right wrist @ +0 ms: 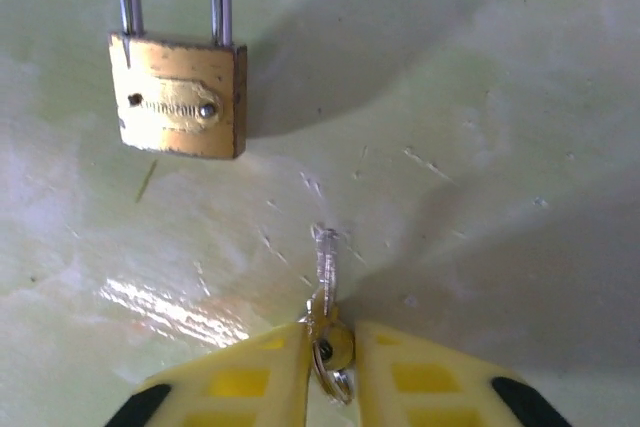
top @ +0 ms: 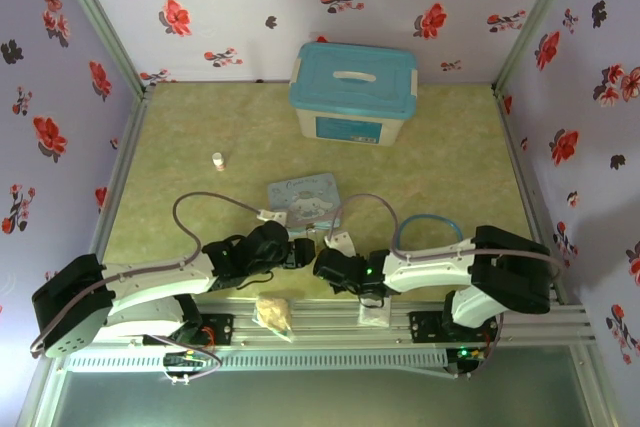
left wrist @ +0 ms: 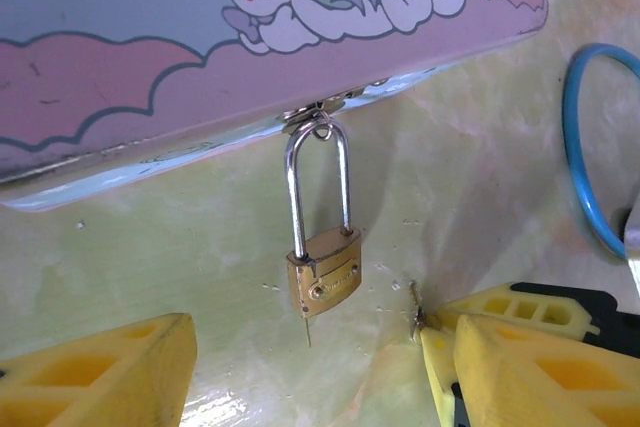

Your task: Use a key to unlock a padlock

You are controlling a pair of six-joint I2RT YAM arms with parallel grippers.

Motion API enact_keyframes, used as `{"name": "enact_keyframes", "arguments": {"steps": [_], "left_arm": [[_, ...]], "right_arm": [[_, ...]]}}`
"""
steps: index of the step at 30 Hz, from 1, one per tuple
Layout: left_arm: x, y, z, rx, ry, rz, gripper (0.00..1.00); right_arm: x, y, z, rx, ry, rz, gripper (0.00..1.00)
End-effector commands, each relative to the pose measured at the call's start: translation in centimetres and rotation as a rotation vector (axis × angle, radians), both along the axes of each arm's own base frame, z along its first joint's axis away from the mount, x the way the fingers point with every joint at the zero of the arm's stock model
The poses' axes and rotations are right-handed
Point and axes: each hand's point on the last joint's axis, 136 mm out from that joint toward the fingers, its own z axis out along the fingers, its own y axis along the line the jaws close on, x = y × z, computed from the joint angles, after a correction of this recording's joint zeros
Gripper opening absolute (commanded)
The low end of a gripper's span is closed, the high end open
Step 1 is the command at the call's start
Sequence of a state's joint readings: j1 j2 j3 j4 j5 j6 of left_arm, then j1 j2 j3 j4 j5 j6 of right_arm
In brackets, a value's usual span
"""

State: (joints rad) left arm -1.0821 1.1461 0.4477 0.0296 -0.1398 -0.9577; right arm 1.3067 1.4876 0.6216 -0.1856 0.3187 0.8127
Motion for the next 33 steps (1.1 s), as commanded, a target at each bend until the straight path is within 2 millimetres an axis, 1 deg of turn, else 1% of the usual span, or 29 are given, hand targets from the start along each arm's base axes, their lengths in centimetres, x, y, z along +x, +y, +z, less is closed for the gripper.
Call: {"name": "enact_keyframes", "arguments": {"steps": [1, 5, 7, 10, 13, 15, 18, 20, 21, 23, 27, 30, 33], "left_arm": [[0.6, 0.0, 0.8, -0.032, -0.037, 0.039, 0.7], [1.1, 0.0, 1.8, -0.077, -0.071, 0.06, 0.69], [1.2, -0.3, 2.5, -0.107, -0.087, 0.056, 0.69], [1.2, -1.5, 4.8, -0.196, -0.157, -0.003, 0.71], [1.6, -1.3, 6.0, -0.257, -0.169, 0.024, 0.71], [1.6, -1.5, 6.4, -0.289, -0.143, 0.042, 0.7], [1.4, -2.1, 6.6, -0.389, -0.044, 0.096, 0.69], [1.7, -2.2, 7.4, -0.505, 0.001, 0.154, 0.72], [2.1, -2.0, 7.9, -0.57, 0.02, 0.2, 0.73], [2.6, -1.6, 8.8, -0.645, 0.03, 0.249, 0.73], [2.7, -1.4, 8.7, -0.621, 0.062, 0.287, 0.73], [3.0, -1.5, 8.3, -0.66, 0.099, 0.328, 0.72], [3.4, -2.3, 9.1, -0.745, 0.087, 0.325, 0.73]], "right_arm": [[-1.2, -0.6, -2.6, 0.012, 0.087, 0.027, 0.15], [0.2, -1.3, -1.3, 0.137, 0.079, 0.007, 0.03], [0.7, -1.7, -0.7, 0.197, 0.076, 0.003, 0.03], [1.0, -2.1, 0.6, 0.234, 0.049, 0.028, 0.02], [1.2, -2.4, 1.6, 0.242, 0.026, 0.044, 0.0], [1.3, -2.4, 2.3, 0.262, 0.013, 0.049, 0.0], [1.7, -2.3, 4.0, 0.308, -0.03, 0.039, 0.0], [2.2, -2.5, 5.3, 0.331, -0.07, 0.023, 0.0], [2.5, -2.6, 6.1, 0.345, -0.094, 0.016, 0.0], [3.1, -2.8, 7.6, 0.371, -0.142, -0.003, 0.0], [4.6, -2.9, 10.3, 0.411, -0.239, -0.049, 0.0], [5.6, -2.3, 12.2, 0.456, -0.308, -0.06, 0.0], [6.4, -1.8, 13.5, 0.475, -0.354, -0.071, 0.0]]}}
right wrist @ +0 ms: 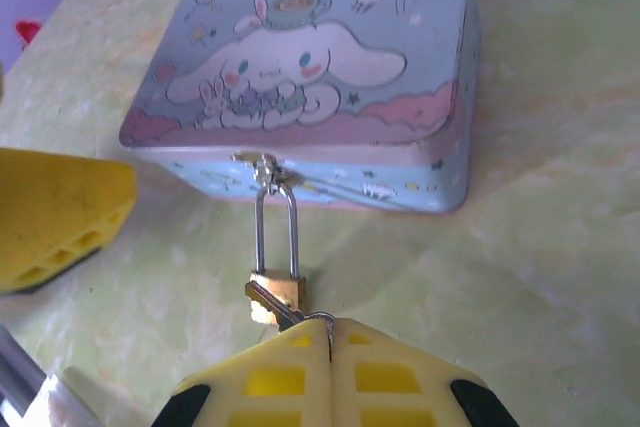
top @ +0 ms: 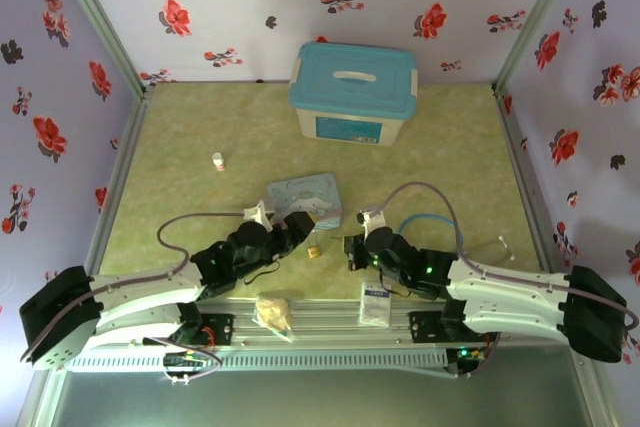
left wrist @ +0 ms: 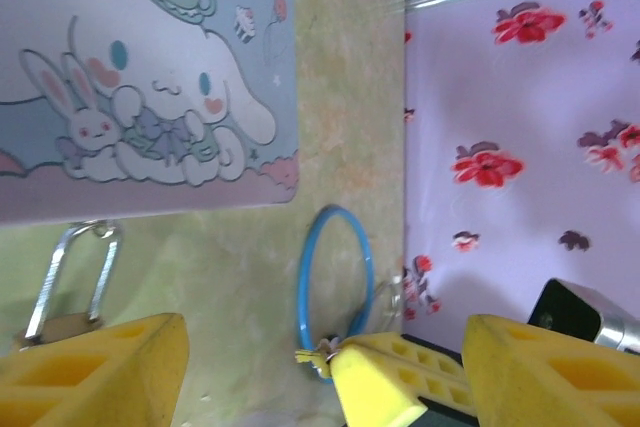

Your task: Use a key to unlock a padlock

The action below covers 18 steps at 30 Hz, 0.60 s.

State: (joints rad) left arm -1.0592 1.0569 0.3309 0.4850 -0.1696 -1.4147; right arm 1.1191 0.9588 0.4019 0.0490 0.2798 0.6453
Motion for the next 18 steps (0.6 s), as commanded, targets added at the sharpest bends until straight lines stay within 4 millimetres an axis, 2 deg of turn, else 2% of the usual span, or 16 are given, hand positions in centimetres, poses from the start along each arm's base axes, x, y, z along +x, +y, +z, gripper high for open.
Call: {"name": "enact_keyframes", "arguments": {"steps": [1, 5, 12, 18], "left_arm": [[1.2, -0.5, 2.0, -0.14, -0.014, 0.058, 0.73], [1.7, -1.3, 2.1, -0.131, -0.006, 0.062, 0.74], [2.0, -2.3, 1.7, -0.133, 0.01, 0.048, 0.7], [2.3, -2.4, 1.4, -0.166, 0.012, 0.06, 0.54]], "right_arm": [[1.9, 0.7, 3.5, 0.054, -0.113, -0.051, 0.0], [2.3, 1.8, 4.0, 0.047, -0.129, -0.031, 0.0], [2.9, 3.4, 4.1, 0.067, -0.152, -0.026, 0.0], [3.2, 5.2, 4.2, 0.085, -0.162, -0.003, 0.0]]}}
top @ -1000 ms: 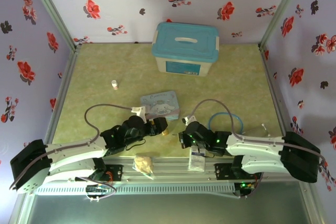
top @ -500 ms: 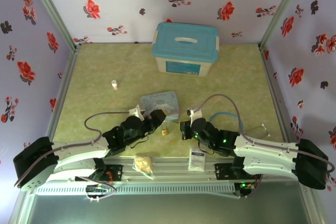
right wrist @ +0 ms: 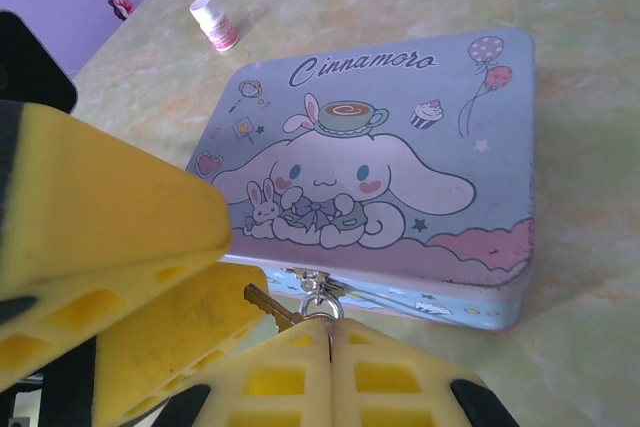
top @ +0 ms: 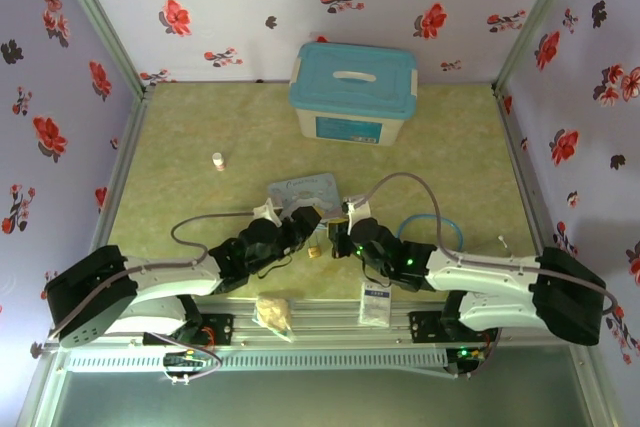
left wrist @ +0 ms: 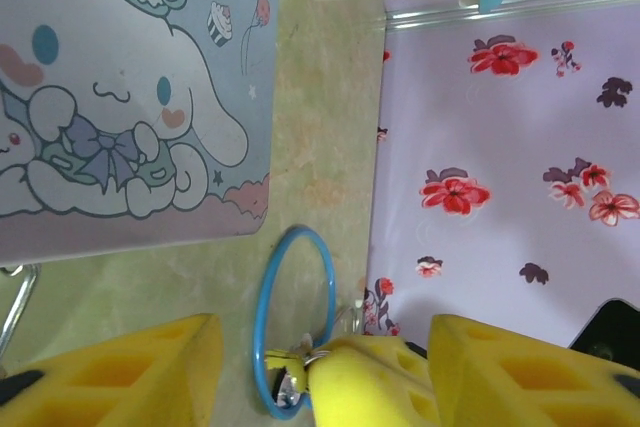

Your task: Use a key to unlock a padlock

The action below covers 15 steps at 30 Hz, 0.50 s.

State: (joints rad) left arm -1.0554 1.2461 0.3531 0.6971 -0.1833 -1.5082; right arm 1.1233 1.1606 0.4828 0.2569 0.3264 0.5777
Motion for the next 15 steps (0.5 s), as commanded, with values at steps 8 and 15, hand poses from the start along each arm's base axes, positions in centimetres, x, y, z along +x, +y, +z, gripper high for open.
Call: {"name": "enact_keyframes", "arguments": {"steps": [8, 15], "left_arm": [[0.9, 0.0, 0.7, -0.051, -0.012, 0.036, 0.29], [0.9, 1.0, 0.7, -0.006, -0.03, 0.041, 0.04]], "right_arm": [[0.7, 2.2, 2.8, 0.063, -0.067, -0.002, 0.0], [0.7, 2.7, 3.2, 0.068, -0.067, 0.011, 0.0]]}}
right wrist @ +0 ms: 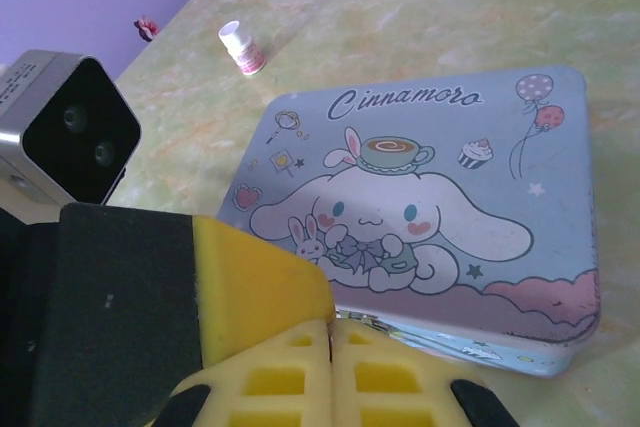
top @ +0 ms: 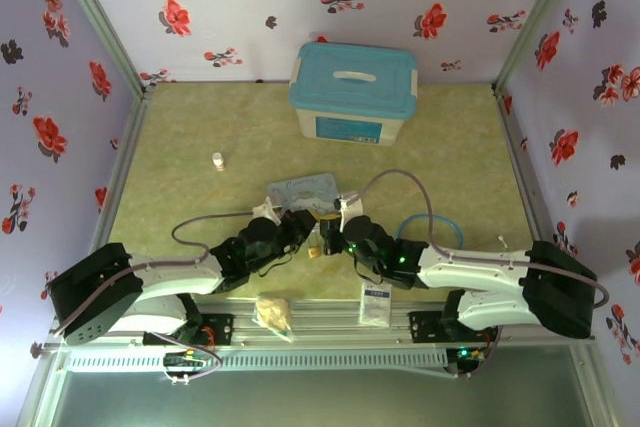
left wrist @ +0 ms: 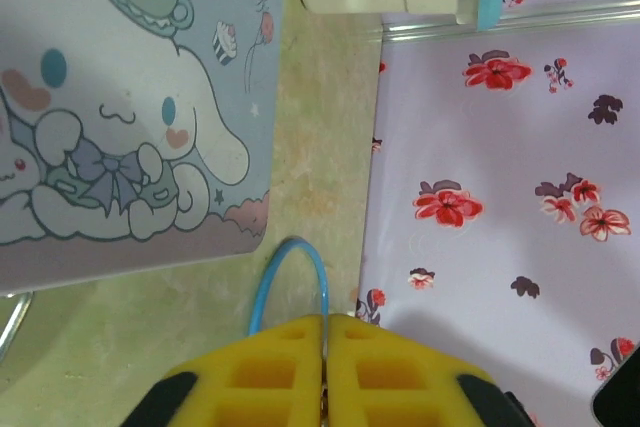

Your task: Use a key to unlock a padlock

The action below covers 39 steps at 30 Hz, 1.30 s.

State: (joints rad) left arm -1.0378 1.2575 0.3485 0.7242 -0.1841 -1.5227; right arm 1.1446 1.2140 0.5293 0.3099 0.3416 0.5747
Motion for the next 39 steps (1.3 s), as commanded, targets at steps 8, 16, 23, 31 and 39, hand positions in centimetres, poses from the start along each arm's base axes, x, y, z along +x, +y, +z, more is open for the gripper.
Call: {"name": "enact_keyframes", "arguments": {"steps": [8, 16, 23, 31, 39], "left_arm": [[0.7, 2.1, 0.7, 0.081, -0.06, 0.037, 0.0], [1.0, 1.9, 3.8, 0.242, -0.237, -0.031, 0.0], [0.8, 1.1, 8.1, 0.187, -0.434, -0.079, 0.0], [-0.4, 0.9, 13.6, 0.07, -0.61, -0.106, 0.0], [-0.5, 1.3, 14.4, 0.044, -0.636, -0.089, 0.0]], "right_arm": [[0.3, 0.8, 1.6, 0.061, -0.027, 0.002, 0.0], [0.4, -0.3, 4.1, 0.426, 0.188, 0.138, 0.7], [-0.3, -0.8, 9.6, 0.712, 0.202, 0.348, 0.76], [-1.4, 0.6, 12.3, 0.772, 0.167, 0.552, 0.6], [-1.3, 0.8, 12.6, 0.8, 0.159, 0.572, 0.48]]}}
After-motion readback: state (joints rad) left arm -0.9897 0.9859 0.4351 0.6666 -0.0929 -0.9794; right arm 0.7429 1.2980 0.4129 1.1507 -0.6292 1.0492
